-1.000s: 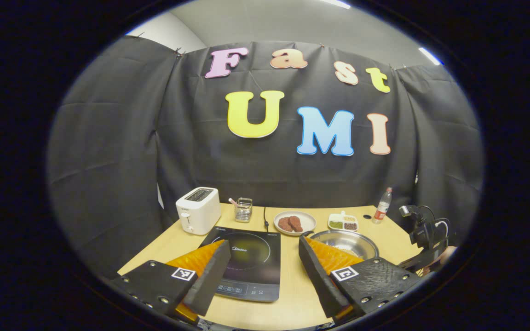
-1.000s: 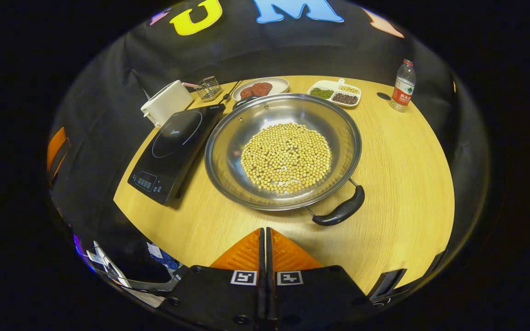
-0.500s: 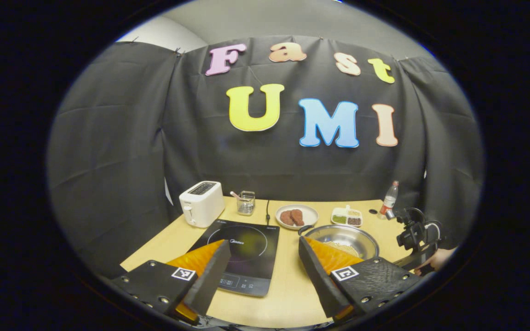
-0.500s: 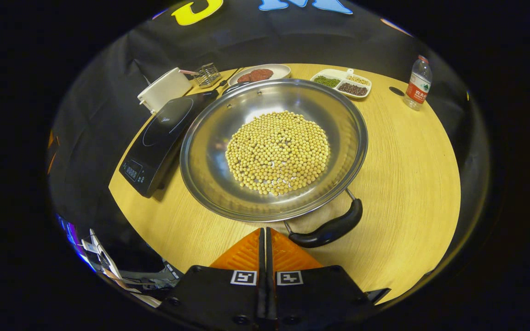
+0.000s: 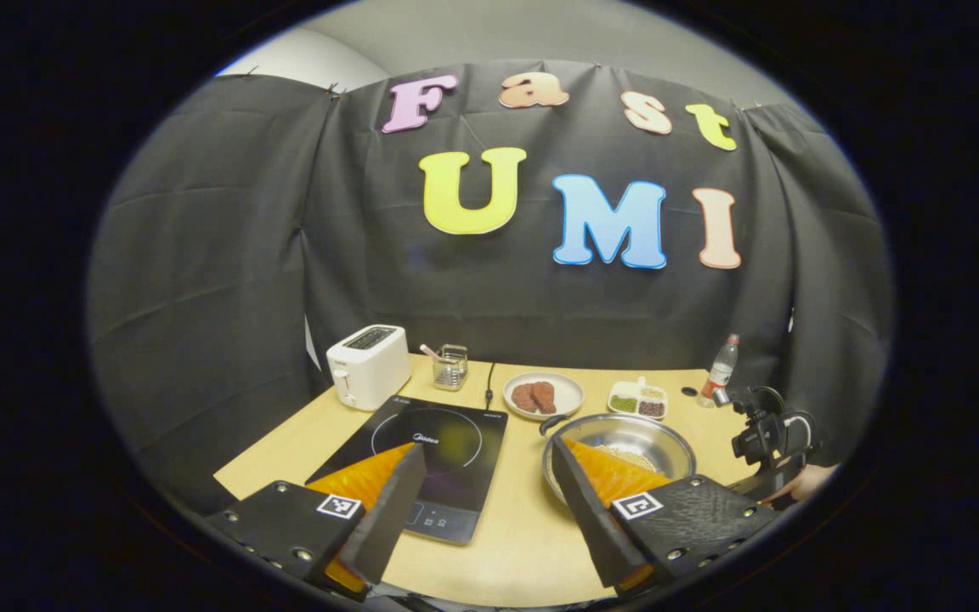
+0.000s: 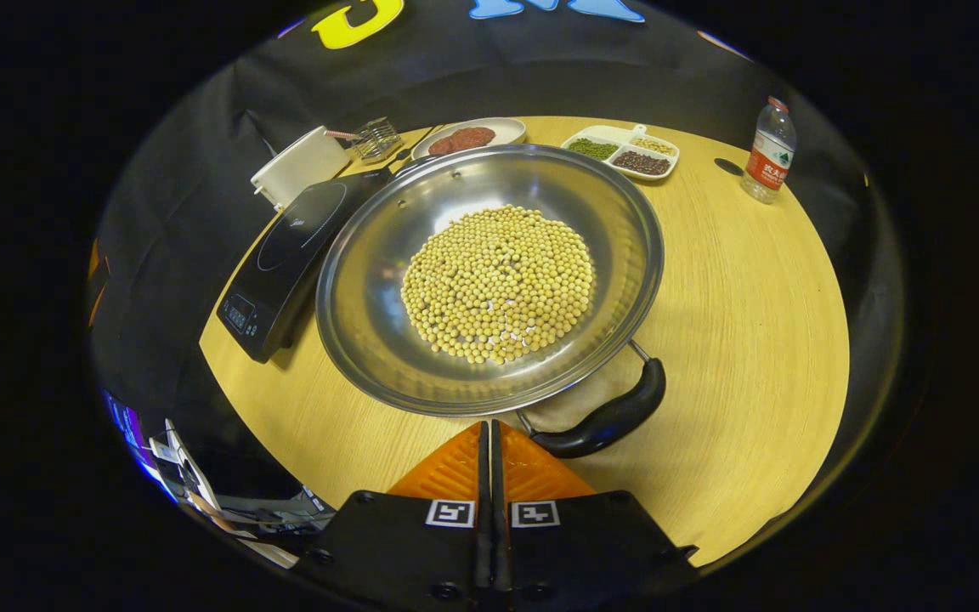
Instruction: First push the handle of the pot to place it horizontally, then grasp the pot with both hands and set it on the induction cooktop.
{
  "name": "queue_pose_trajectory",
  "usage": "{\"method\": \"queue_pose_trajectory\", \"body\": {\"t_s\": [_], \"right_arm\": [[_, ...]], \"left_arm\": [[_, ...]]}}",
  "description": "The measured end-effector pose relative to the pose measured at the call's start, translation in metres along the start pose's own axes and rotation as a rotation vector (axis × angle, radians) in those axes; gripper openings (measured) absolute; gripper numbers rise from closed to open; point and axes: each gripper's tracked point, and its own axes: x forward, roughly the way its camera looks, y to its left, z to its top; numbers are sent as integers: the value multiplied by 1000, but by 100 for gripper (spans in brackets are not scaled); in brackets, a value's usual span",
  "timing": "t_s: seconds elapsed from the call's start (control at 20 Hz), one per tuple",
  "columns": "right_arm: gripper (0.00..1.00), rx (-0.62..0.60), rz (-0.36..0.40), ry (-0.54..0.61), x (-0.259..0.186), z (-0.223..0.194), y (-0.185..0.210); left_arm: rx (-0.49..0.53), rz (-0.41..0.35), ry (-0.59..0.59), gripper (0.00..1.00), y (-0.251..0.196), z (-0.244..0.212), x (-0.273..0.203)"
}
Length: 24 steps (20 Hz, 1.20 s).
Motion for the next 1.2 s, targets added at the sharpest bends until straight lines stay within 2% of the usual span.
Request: {"method": "queue_pose_trajectory", "body": {"t_s": [0.25, 0.45, 0.5, 1.2], "right_arm": [[2, 36, -18, -7, -3, 8, -20], [0, -12, -27, -16, -5, 16, -36], [2, -17, -30, -13, -6, 17, -39], [2, 0, -55, -32, 2, 44, -103]], "left_arm": [[-12, -33, -11, 91, -29, 2, 10], [-44, -46, -3, 91, -44, -2, 17], [-51, -47, -4, 91, -47, -2, 17], [-32, 5, -5, 91, -81, 3, 39]]}}
